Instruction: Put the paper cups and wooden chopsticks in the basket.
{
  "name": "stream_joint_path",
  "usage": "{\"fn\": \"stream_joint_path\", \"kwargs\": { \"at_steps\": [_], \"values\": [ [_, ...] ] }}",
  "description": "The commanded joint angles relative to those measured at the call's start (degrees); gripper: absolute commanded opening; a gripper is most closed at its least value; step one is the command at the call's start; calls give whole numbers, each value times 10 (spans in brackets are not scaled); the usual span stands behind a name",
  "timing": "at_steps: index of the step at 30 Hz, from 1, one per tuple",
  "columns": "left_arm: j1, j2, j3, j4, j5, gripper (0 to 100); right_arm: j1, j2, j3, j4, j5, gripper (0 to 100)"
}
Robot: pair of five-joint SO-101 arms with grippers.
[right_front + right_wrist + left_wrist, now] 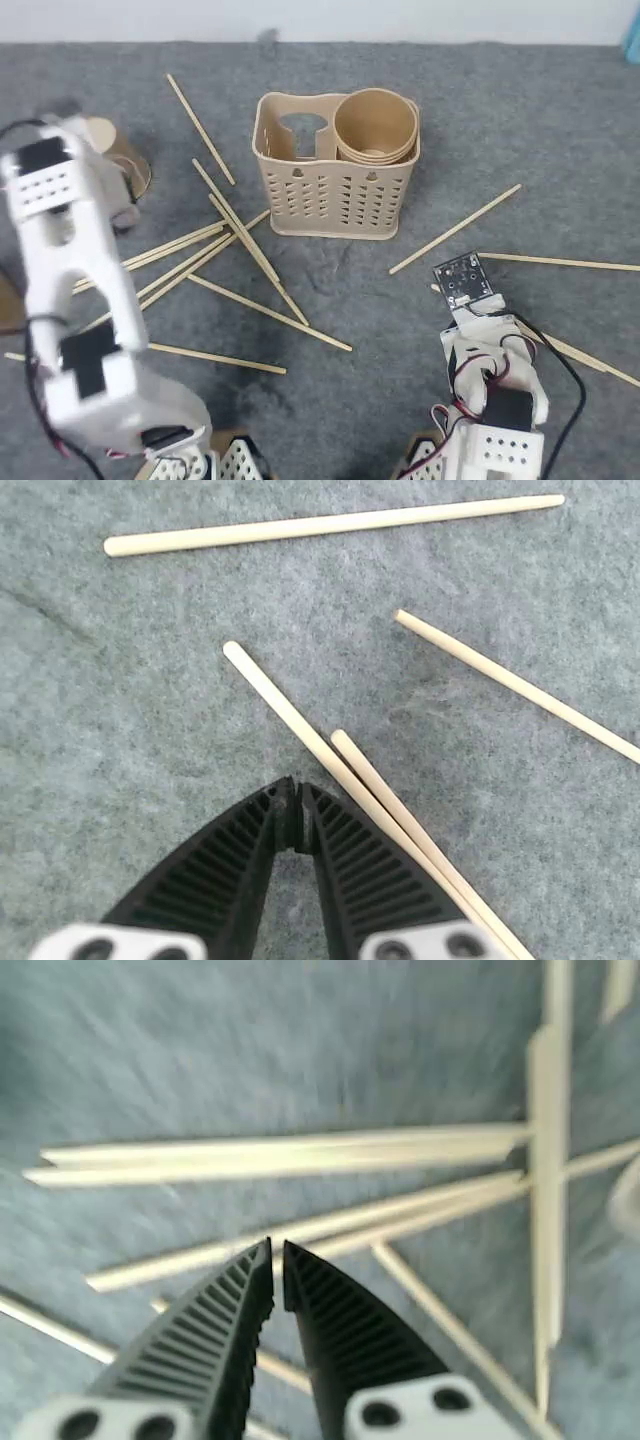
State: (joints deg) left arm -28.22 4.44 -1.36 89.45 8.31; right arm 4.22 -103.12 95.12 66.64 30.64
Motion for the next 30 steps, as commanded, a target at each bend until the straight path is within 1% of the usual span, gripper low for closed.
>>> {"fn": "stream_joint_path", "kwargs": {
  "at_steps": [1,3,6,17,22,30],
  "values": [
    [-3,-120,-23,-84,4,13,-5,-8,-6,-5,7,8],
    [-2,-133,-12,-148,4,14,-5,-8,-7,-3,7,8],
    [-2,-120,-4,-220,4,14,-5,-8,-7,-2,7,8],
    [-4,51,-3,-390,1,14,-5,-8,-7,-3,7,8],
    [-4,90,0,-389,1,14,-5,-8,-7,-5,7,8],
    [-4,98,0,-295,0,13,-5,-8,-6,-7,7,8]
  ]
}}
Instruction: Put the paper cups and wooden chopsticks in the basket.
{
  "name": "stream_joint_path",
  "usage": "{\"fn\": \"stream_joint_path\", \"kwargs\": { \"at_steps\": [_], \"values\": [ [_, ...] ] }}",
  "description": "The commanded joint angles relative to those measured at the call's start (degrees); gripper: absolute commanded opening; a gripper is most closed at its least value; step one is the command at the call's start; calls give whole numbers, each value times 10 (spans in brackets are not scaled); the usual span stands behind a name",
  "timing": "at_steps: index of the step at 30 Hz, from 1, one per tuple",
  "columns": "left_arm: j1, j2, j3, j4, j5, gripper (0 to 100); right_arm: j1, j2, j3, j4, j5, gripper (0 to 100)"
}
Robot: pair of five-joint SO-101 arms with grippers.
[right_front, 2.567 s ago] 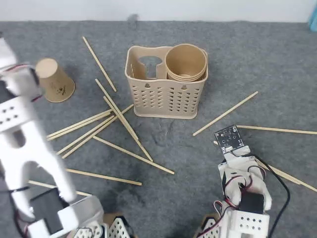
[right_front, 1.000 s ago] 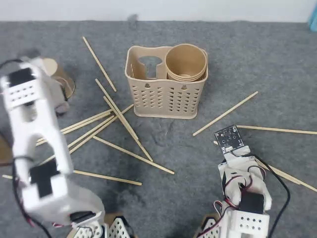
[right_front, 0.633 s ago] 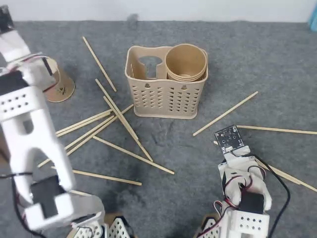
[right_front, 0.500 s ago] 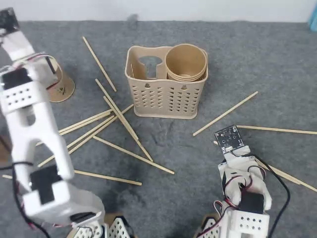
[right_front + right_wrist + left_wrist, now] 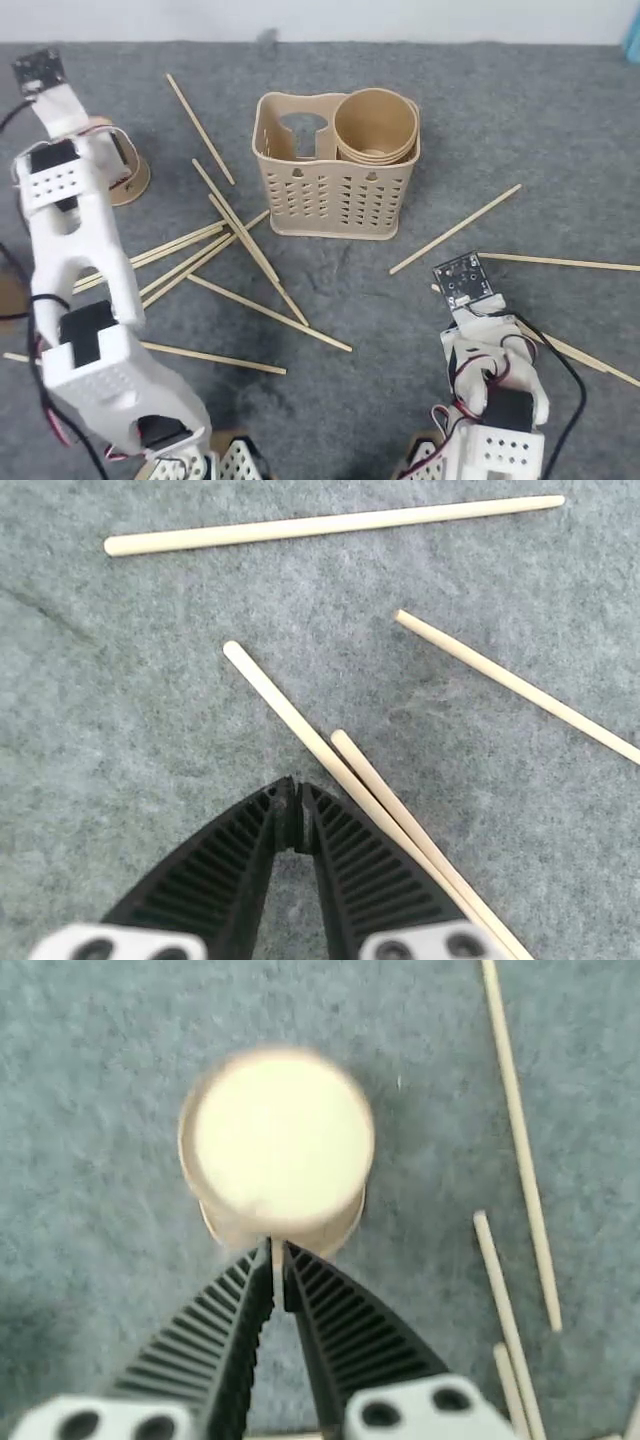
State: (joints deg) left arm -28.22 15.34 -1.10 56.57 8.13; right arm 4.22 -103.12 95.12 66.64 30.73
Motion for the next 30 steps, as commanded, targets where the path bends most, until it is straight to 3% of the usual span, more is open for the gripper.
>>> {"fn": "stream_joint_path", "kwargs": {
  "at_steps": [1,5,8,13,22,27,30],
  "values": [
    [-4,-12,-3,51,2,13,-5,-8,-6,-7,6,8],
    [-4,-31,-4,127,2,13,-5,-8,-6,-7,6,8],
    [-4,-72,-7,135,4,13,-5,-8,-6,-7,6,8],
    [-4,-149,1,49,5,13,-5,-8,-7,-4,6,8],
    [-3,-84,46,-118,2,13,-4,-8,-7,-3,6,8],
    [-4,-17,44,-142,2,13,-4,-8,-7,-5,6,8],
    [-4,-8,45,-107,2,13,-4,-8,-7,-7,6,8]
  ]
}}
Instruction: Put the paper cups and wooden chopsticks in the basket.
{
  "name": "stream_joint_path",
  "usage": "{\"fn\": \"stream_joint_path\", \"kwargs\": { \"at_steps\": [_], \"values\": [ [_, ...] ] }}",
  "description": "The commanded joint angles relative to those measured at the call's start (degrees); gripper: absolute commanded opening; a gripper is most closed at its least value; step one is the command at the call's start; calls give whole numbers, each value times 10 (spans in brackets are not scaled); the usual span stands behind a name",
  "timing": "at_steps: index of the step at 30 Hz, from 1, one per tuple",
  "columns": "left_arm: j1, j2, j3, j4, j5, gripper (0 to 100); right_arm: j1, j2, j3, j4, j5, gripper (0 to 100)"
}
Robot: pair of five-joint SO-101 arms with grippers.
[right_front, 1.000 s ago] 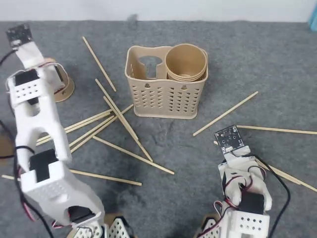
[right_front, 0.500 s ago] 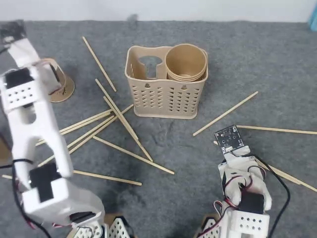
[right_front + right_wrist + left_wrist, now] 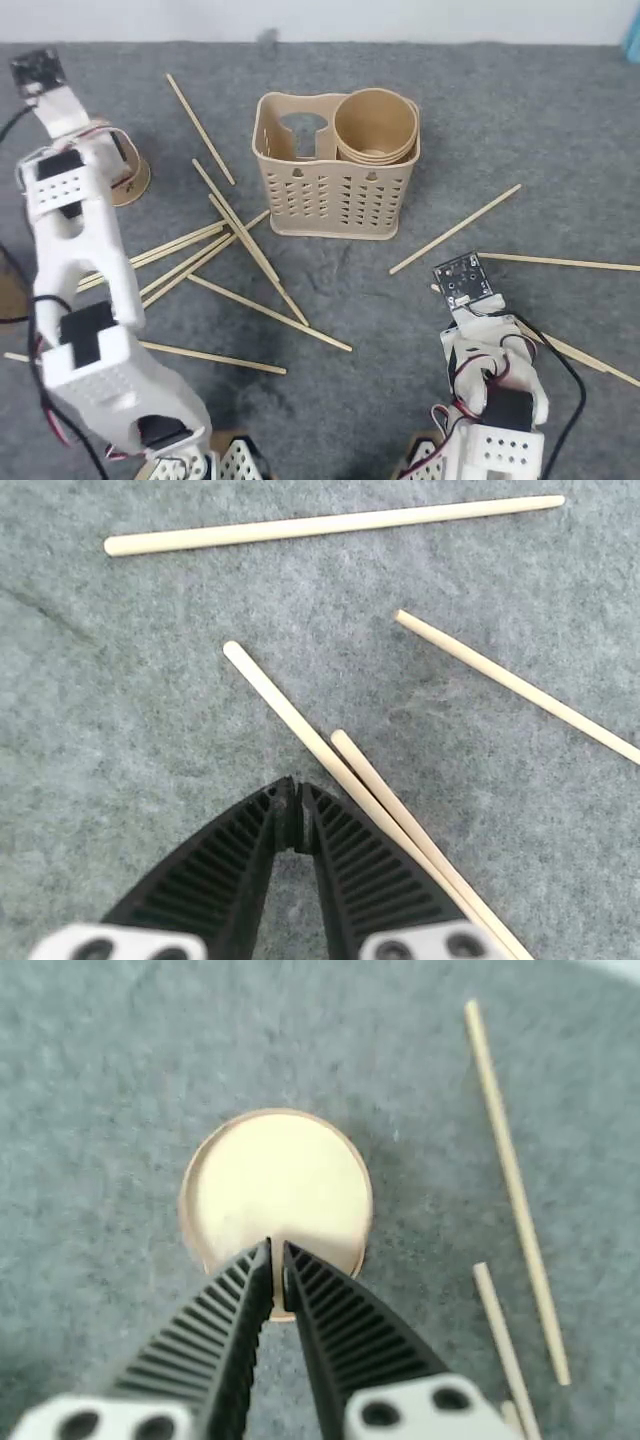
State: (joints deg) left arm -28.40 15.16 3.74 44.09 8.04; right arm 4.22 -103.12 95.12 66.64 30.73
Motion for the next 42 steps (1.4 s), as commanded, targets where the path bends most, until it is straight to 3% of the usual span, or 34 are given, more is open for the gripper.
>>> {"fn": "stream_joint_path", "kwargs": {
  "at_steps": [1,12,19,24,27,33,42],
  "values": [
    [-3,-7,-2,36,3,13,-4,-8,-6,-7,6,8],
    [2,-17,-5,340,3,13,-4,-8,-4,-17,6,8],
    [2,-225,-4,485,3,13,-4,-8,-3,-18,6,8],
    [0,-434,-1,446,2,15,-4,-8,-3,-15,6,8],
    [0,-448,-4,413,3,15,-4,-8,-3,-13,6,8],
    [-5,-291,-40,372,4,15,-4,-8,-5,-6,6,8],
    [-16,-20,-295,376,4,15,-5,-8,-4,-8,6,8]
  ]
}}
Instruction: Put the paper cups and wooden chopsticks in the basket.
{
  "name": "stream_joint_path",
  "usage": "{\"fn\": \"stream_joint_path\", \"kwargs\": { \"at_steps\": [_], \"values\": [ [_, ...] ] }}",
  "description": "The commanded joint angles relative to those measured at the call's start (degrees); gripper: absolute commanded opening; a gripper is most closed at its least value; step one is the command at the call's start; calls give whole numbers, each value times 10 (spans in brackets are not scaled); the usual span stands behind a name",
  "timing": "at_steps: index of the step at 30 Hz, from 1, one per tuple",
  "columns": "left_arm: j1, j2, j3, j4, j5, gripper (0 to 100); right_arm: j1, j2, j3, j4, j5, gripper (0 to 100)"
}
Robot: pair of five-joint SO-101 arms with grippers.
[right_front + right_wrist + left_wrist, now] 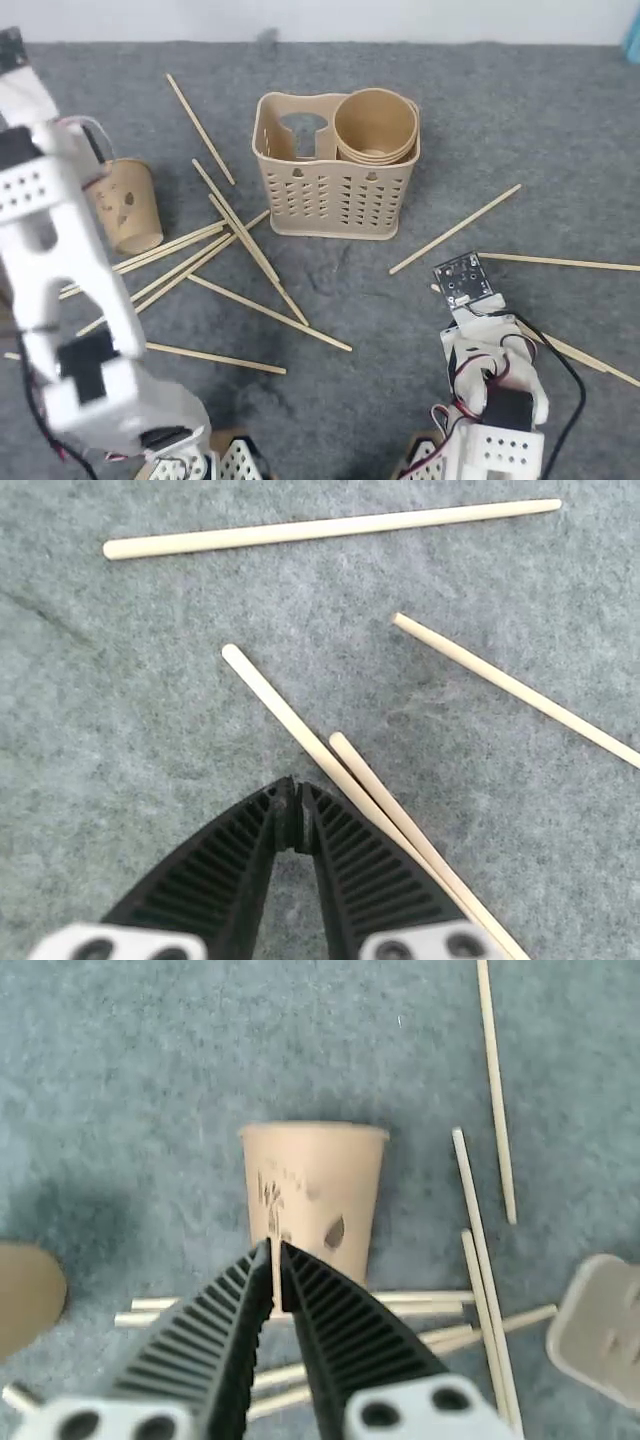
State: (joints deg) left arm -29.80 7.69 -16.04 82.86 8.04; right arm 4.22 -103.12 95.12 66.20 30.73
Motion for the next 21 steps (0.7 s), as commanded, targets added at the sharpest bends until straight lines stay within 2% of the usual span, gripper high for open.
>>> {"fn": "stream_joint_path", "kwargs": {
  "at_steps": [1,12,21],
  "values": [
    [0,81,-129,-11,4,15,-5,-8,-4,-4,6,8],
    [5,404,-467,-3,5,15,-5,-8,-4,-6,6,8],
    [54,571,-728,142,5,15,-16,-8,-3,-7,6,8]
  ]
}}
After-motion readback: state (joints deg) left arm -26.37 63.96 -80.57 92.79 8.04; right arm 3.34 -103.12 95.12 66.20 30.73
